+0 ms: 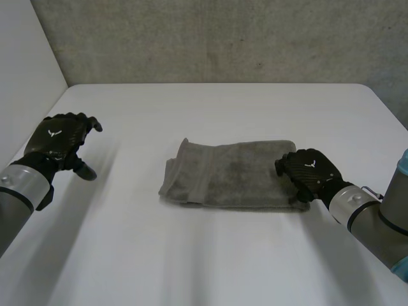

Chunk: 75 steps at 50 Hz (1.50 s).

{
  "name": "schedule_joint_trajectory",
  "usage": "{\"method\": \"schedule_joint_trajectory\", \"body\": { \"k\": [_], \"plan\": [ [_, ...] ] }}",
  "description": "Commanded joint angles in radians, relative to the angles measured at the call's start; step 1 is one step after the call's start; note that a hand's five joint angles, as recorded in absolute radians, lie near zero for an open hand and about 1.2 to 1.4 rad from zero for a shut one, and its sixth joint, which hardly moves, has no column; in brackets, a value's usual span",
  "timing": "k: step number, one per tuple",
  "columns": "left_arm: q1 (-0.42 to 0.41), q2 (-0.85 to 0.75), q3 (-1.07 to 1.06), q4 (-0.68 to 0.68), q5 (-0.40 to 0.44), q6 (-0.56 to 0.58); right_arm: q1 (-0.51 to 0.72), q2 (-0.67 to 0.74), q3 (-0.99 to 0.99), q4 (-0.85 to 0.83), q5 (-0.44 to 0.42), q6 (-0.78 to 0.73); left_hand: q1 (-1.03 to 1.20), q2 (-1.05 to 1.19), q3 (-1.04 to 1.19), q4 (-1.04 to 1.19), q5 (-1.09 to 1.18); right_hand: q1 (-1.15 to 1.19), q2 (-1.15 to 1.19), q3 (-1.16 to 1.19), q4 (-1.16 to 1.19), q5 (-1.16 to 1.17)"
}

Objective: Fold the towel.

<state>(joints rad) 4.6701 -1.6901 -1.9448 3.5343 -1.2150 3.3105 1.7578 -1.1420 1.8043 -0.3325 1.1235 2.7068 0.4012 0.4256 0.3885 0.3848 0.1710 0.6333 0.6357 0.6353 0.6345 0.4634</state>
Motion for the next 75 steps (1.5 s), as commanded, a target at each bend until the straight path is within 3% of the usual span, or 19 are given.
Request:
{"method": "schedule_joint_trajectory", "body": {
  "k": [1,10,14,23,26,29,30,31,33,35,45,53,58,60,63,71,75],
  "plan": [
    [-0.008,0.001,-0.003,0.000,-0.001,0.000,-0.006,0.030,-0.011,-0.008,0.016,-0.007,-0.073,-0.098,-0.060,-0.057,-0.018,0.074,0.072,0.072,0.073,0.069],
    [-0.019,0.012,-0.003,0.000,-0.001,0.000,-0.063,0.021,0.012,0.027,0.022,-0.010,-0.085,-0.109,-0.072,-0.069,-0.029,0.015,0.013,0.013,0.014,0.011],
    [-0.021,0.012,-0.003,0.000,-0.001,0.000,-0.083,0.007,0.029,0.078,0.010,-0.012,-0.085,-0.109,-0.072,-0.069,-0.029,-0.119,-0.122,-0.121,-0.121,-0.124],
    [-0.036,0.012,-0.003,0.000,-0.003,0.000,-0.093,-0.005,0.066,0.084,-0.007,-0.012,-0.085,-0.109,-0.072,-0.069,-0.029,-0.105,-0.107,-0.107,-0.106,-0.110],
    [-0.037,0.012,-0.005,0.000,-0.003,-0.002,-0.093,0.002,0.060,0.079,-0.021,-0.013,-0.085,-0.109,-0.072,-0.069,-0.029,-0.055,-0.057,-0.057,-0.056,-0.060],
    [-0.041,0.013,-0.006,0.000,-0.003,-0.002,-0.092,0.008,0.052,0.064,-0.033,-0.013,-0.085,-0.109,-0.072,-0.069,-0.029,0.150,0.148,0.148,0.149,0.146],
    [-0.041,0.014,-0.006,0.000,-0.003,-0.002,-0.092,0.008,0.050,0.055,-0.034,-0.012,-0.085,-0.109,-0.072,-0.069,-0.029,0.325,0.322,0.323,0.324,0.320],
    [-0.041,0.012,-0.006,0.000,-0.003,-0.002,-0.092,0.008,0.050,0.055,-0.034,-0.012,-0.085,-0.109,-0.072,-0.069,-0.029,0.327,0.324,0.325,0.325,0.322],
    [-0.041,0.014,-0.006,0.000,-0.003,0.000,-0.092,0.001,0.049,0.049,-0.033,-0.012,-0.085,-0.109,-0.072,-0.069,-0.029,0.654,0.652,0.652,0.653,0.649],
    [-0.041,0.012,-0.006,0.000,-0.001,0.000,-0.093,-0.002,0.049,0.049,-0.033,-0.010,-0.085,-0.109,-0.072,-0.069,-0.029,0.762,0.760,0.760,0.761,0.757],
    [-0.039,0.015,-0.005,0.000,-0.001,-0.002,-0.121,-0.084,0.021,0.078,-0.033,-0.016,-0.085,-0.109,-0.072,-0.069,-0.029,0.763,0.761,0.761,0.762,0.758],
    [-0.037,0.020,-0.003,0.000,-0.003,0.000,-0.100,-0.171,-0.132,0.257,-0.028,-0.133,-0.094,-0.118,-0.081,-0.077,-0.038,0.763,0.761,0.761,0.762,0.758],
    [-0.036,0.033,0.015,-0.002,-0.006,-0.006,0.063,-0.131,-0.306,0.391,-0.014,-0.163,-0.105,-0.130,-0.093,-0.089,-0.050,0.763,0.761,0.761,0.762,0.758],
    [-0.037,0.040,0.024,0.000,-0.006,-0.012,0.203,-0.037,-0.428,0.452,-0.011,-0.159,-0.105,-0.130,-0.093,-0.089,-0.050,0.763,0.761,0.761,0.762,0.758],
    [-0.041,0.049,0.047,-0.002,-0.008,-0.037,0.311,0.060,-0.524,0.490,0.005,-0.160,-0.111,-0.136,-0.099,-0.095,-0.056,0.763,0.761,0.761,0.762,0.758],
    [-0.065,0.061,0.099,-0.002,-0.009,-0.146,0.492,0.286,-0.673,0.487,0.102,-0.159,-0.144,-0.168,-0.131,-0.127,-0.088,0.763,0.761,0.761,0.762,0.758],
    [-0.096,0.047,0.136,-0.001,-0.011,-0.210,0.517,0.324,-0.689,0.461,0.131,-0.153,-0.158,-0.183,-0.146,-0.142,-0.103,0.763,0.761,0.761,0.762,0.758]
  ]
}}
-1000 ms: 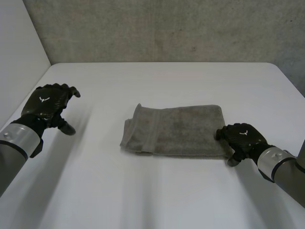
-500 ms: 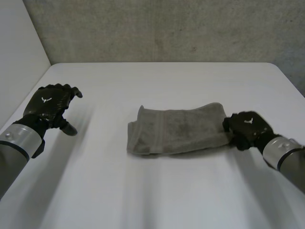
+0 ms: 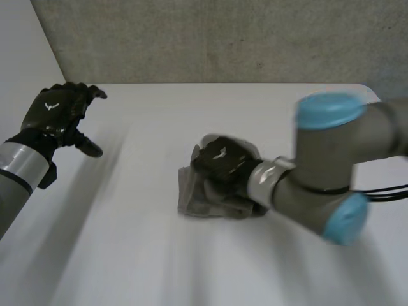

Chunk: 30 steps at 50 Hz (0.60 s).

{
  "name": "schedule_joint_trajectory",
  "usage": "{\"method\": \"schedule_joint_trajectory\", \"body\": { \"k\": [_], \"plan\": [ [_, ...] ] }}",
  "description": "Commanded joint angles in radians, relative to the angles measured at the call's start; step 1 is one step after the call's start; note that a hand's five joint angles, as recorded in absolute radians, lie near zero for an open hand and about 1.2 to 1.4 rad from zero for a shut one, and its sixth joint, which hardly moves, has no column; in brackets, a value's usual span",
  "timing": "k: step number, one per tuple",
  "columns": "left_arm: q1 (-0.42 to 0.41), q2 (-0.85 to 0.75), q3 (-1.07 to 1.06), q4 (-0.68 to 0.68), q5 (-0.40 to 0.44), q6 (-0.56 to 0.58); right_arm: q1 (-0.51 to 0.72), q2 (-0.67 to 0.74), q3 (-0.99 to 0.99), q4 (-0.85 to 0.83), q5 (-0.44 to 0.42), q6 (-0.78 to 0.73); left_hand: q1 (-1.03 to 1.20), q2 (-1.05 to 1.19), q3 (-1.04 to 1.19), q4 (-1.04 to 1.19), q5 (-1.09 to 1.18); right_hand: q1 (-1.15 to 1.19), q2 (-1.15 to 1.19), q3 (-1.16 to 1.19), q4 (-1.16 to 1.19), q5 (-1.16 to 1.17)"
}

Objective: Fold the towel.

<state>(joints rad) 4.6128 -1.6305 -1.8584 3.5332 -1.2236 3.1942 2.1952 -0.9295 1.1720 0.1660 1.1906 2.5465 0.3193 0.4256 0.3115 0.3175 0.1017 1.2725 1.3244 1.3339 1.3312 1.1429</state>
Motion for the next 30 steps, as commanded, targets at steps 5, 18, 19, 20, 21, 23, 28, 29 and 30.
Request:
{"method": "schedule_joint_trajectory", "body": {
  "k": [5,18,19,20,21,23,28,29,30],
  "plan": [
    [-0.072,-0.043,0.102,0.000,-0.005,-0.143,0.078,0.045,-0.002,-0.088,0.102,0.128,-0.079,-0.186,-0.072,-0.078,-0.036,-1.004,-1.055,-1.065,-1.062,-1.049],
    [-0.277,-0.248,0.320,-0.075,-0.079,-0.253,-0.207,-0.296,0.323,-0.126,0.112,0.432,-0.079,-0.186,-0.072,-0.078,-0.036,-1.098,-1.150,-1.159,-1.157,-1.143],
    [-0.278,-0.249,0.320,-0.076,-0.079,-0.254,-0.207,-0.296,0.324,-0.126,0.112,0.432,-0.079,-0.186,-0.072,-0.078,-0.036,-1.098,-1.150,-1.159,-1.157,-1.143],
    [-0.307,-0.279,0.346,-0.095,-0.088,-0.263,-0.251,-0.304,0.345,-0.123,0.110,0.461,-0.079,-0.186,-0.072,-0.078,-0.036,-1.098,-1.150,-1.159,-1.157,-1.143],
    [-0.340,-0.308,0.372,-0.117,-0.096,-0.270,-0.290,-0.307,0.360,-0.120,0.103,0.489,-0.079,-0.186,-0.072,-0.078,-0.036,-1.098,-1.150,-1.159,-1.157,-1.143],
    [-0.371,-0.339,0.398,-0.137,-0.105,-0.280,-0.319,-0.307,0.373,-0.120,0.098,0.507,-0.079,-0.186,-0.072,-0.078,-0.036,-1.098,-1.150,-1.159,-1.157,-1.143],
    [-0.455,-0.440,0.485,-0.200,-0.141,-0.313,-0.365,-0.305,0.385,-0.121,0.089,0.549,-0.076,-0.183,-0.069,-0.075,-0.033,-1.098,-1.150,-1.159,-1.157,-1.143],
    [-0.478,-0.474,0.516,-0.220,-0.158,-0.324,-0.368,-0.299,0.384,-0.126,0.086,0.560,-0.074,-0.180,-0.066,-0.072,-0.030,-1.098,-1.150,-1.159,-1.157,-1.143],
    [-0.479,-0.474,0.516,-0.220,-0.158,-0.324,-0.368,-0.299,0.384,-0.126,0.086,0.560,-0.074,-0.180,-0.066,-0.072,-0.030,-1.098,-1.150,-1.159,-1.157,-1.143]
  ]
}}
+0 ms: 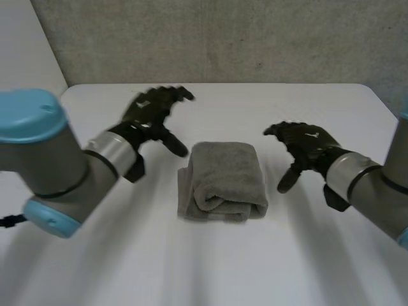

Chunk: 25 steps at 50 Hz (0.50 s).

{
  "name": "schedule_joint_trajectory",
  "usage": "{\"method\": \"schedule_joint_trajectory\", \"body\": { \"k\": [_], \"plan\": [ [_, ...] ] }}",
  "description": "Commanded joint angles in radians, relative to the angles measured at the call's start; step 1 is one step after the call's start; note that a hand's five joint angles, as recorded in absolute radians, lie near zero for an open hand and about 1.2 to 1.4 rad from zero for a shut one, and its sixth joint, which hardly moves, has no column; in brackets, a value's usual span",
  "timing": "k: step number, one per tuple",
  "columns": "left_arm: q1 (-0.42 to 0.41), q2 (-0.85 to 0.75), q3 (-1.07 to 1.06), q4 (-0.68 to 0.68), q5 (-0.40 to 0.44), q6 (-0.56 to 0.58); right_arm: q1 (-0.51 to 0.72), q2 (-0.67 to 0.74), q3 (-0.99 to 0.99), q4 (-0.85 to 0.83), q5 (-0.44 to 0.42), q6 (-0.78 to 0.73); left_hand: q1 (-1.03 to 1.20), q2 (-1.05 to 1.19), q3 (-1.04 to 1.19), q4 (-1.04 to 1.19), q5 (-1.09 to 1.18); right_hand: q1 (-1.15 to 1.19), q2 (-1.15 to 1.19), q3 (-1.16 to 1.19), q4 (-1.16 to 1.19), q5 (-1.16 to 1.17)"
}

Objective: Fold the towel.

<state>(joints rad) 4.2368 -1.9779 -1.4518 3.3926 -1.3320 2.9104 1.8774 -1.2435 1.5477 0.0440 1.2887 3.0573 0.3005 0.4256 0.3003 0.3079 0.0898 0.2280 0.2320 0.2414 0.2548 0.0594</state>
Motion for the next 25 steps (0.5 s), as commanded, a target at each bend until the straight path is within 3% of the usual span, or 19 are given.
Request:
{"method": "schedule_joint_trajectory", "body": {
  "k": [1,7,16,25],
  "plan": [
    [-0.124,-0.160,0.140,-0.099,-0.067,-0.045,-0.050,0.022,0.003,-0.007,-0.018,0.060,-0.055,-0.180,-0.055,-0.062,-0.019,-0.053,-0.057,-0.067,-0.080,-0.059],
    [-0.178,-0.272,0.244,-0.159,-0.125,-0.039,-0.044,0.064,-0.035,-0.035,-0.072,0.124,-0.055,-0.180,-0.055,-0.062,-0.019,-0.053,-0.057,-0.067,-0.080,-0.059],
    [-0.182,-0.357,0.291,-0.164,-0.170,-0.020,-0.037,0.142,-0.084,-0.078,-0.094,0.178,-0.052,-0.177,-0.052,-0.059,-0.016,-0.053,-0.057,-0.067,-0.080,-0.059],
    [-0.098,-0.381,0.214,-0.157,-0.231,0.136,0.018,0.275,-0.169,-0.107,-0.092,0.179,-0.046,-0.171,-0.046,-0.053,-0.010,-0.053,-0.057,-0.067,-0.080,-0.059]
  ]
}}
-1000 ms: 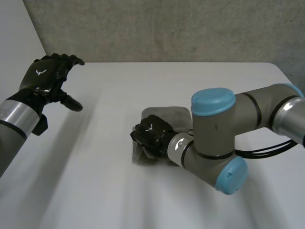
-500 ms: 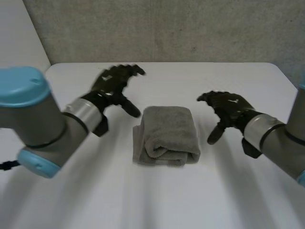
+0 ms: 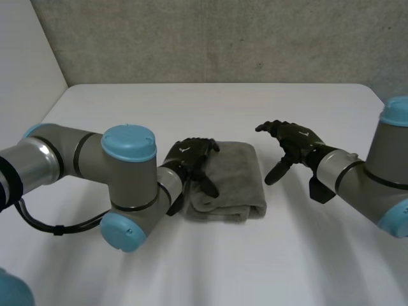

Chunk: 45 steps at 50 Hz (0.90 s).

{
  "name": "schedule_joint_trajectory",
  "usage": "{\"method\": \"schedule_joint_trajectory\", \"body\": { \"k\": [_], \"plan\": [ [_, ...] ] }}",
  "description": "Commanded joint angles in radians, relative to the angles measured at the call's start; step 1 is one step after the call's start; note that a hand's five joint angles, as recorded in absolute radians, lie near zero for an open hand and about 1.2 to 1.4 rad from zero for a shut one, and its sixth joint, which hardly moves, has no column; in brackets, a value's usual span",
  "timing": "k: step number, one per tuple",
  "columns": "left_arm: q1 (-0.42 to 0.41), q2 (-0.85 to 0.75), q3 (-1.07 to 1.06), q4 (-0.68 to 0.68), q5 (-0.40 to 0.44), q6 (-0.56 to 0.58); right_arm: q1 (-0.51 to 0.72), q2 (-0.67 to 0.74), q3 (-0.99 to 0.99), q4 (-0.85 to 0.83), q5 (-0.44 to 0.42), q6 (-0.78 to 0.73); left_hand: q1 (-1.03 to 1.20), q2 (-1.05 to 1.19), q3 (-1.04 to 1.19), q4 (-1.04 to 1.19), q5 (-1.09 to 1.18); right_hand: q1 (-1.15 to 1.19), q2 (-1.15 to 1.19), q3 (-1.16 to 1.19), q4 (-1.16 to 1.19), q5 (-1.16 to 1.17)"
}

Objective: Fold the towel.

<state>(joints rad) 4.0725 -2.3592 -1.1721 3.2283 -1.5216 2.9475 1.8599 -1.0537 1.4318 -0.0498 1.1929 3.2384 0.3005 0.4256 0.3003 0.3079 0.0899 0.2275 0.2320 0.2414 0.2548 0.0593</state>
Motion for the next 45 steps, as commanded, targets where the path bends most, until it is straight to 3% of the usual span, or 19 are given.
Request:
{"method": "schedule_joint_trajectory", "body": {
  "k": [1,12,26,40,43,45],
  "plan": [
    [0.081,0.008,-0.089,0.010,-0.048,0.117,0.042,0.112,-0.066,-0.015,0.005,-0.005,-0.046,-0.171,-0.046,-0.053,-0.010,-0.053,-0.057,-0.067,-0.080,-0.059],
    [0.095,0.087,-0.184,0.036,-0.048,0.134,0.105,0.238,-0.137,-0.016,0.016,-0.008,-0.049,-0.174,-0.049,-0.056,-0.013,-0.053,-0.057,-0.067,-0.080,-0.059],
    [0.082,0.104,-0.231,0.057,-0.046,0.134,0.133,0.247,-0.169,-0.012,0.070,-0.020,-0.052,-0.177,-0.052,-0.059,-0.016,-0.053,-0.057,-0.067,-0.080,-0.059],
    [0.144,0.351,-0.201,0.047,-0.045,0.128,0.117,-0.057,-0.179,-0.004,0.080,-0.032,-0.102,-0.227,-0.101,-0.109,-0.066,-0.053,-0.057,-0.067,-0.080,-0.059],
    [0.166,0.408,-0.175,0.042,-0.046,0.125,0.113,-0.118,-0.172,-0.005,0.126,-0.032,-0.102,-0.227,-0.101,-0.109,-0.066,-0.053,-0.057,-0.067,-0.080,-0.059],
    [0.169,0.431,-0.161,0.031,-0.046,0.127,0.113,-0.169,-0.169,-0.010,0.242,-0.037,-0.105,-0.230,-0.104,-0.112,-0.069,-0.053,-0.057,-0.067,-0.080,-0.059]
  ]
}}
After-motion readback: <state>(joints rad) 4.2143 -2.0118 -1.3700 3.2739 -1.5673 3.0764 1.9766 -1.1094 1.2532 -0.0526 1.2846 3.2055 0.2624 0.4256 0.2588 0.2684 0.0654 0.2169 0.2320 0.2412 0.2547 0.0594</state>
